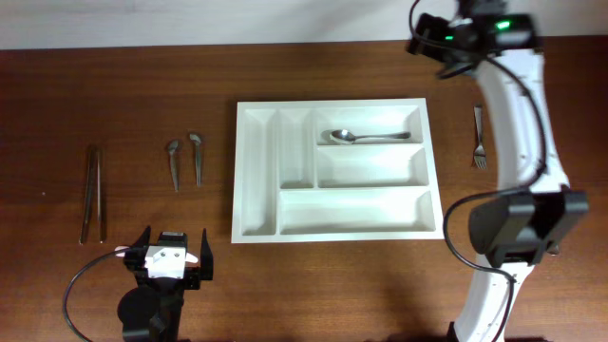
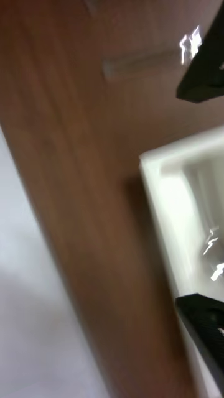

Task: Pack container
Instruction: 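Release the spoon into the top compartment and raise the right gripper, then move the right gripper down over the second right-side spoon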

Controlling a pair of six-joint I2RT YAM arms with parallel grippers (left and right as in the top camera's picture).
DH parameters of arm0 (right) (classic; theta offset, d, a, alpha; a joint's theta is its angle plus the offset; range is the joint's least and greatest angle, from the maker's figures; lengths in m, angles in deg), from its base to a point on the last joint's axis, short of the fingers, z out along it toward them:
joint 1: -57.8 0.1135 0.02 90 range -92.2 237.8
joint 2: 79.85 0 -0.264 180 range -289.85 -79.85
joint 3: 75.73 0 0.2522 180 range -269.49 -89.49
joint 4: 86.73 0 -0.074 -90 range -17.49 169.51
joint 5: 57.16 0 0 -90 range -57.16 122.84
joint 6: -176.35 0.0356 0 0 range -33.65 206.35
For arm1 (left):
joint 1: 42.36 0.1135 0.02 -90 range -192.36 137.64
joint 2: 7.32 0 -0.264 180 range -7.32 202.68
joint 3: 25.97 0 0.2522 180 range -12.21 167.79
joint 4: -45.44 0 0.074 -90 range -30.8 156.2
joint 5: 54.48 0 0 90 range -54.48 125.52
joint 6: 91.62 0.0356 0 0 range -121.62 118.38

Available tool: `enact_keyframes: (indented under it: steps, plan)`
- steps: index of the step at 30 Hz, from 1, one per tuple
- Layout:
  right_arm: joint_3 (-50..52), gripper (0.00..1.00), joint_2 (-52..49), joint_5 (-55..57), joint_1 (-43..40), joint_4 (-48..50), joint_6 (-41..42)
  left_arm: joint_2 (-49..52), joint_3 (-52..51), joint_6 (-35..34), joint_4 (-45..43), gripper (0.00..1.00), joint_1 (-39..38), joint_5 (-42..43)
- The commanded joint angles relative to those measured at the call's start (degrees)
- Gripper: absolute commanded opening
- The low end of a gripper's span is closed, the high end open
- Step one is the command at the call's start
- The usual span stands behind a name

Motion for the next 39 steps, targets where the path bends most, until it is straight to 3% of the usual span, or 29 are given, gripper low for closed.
enact_keyframes:
  steps: [1, 9, 17, 23, 28, 32, 36, 39]
  plan:
    - [-6.62, 0.98, 0.39, 1.18, -4.28, -9.77, -28.28, -0.35, -0.33, -0.48, -0.15, 0.99, 0.24, 0.61]
    - [-8.22, 0.99, 0.37, 1.44, -15.78, -28.44, -36.98, -0.35, -0.33, -0.48, -0.15, 0.99, 0.24, 0.61]
    - [-0.52, 0.99, 0.57, 1.95, -25.92, -28.41, -36.33, -0.35, -0.33, -0.48, -0.15, 0.99, 0.24, 0.61]
    - [11.23, 0.99, 0.66, -0.33, -31.41, -28.26, -39.91, -0.35, -0.33, -0.48, -0.15, 0.99, 0.24, 0.61]
    - [17.46, 0.99, 0.66, -2.84, -32.48, -27.28, -44.41, -0.35, -0.33, -0.48, -0.15, 0.99, 0.24, 0.61]
    - [21.27, 0.99, 0.66, 2.51, -32.48, -24.11, -45.35, -0.35, -0.33, -0.48, -0.15, 0.99, 0.24, 0.61]
    - [24.85, 0.99, 0.63, 5.07, -32.65, -19.06, -44.52, -0.35, -0.33, -0.48, -0.15, 0.99, 0.24, 0.61]
    - [27.78, 0.99, 0.63, 8.17, -32.74, -16.24, -39.41, -0.35, -0.33, -0.48, -0.15, 0.99, 0.24, 0.61]
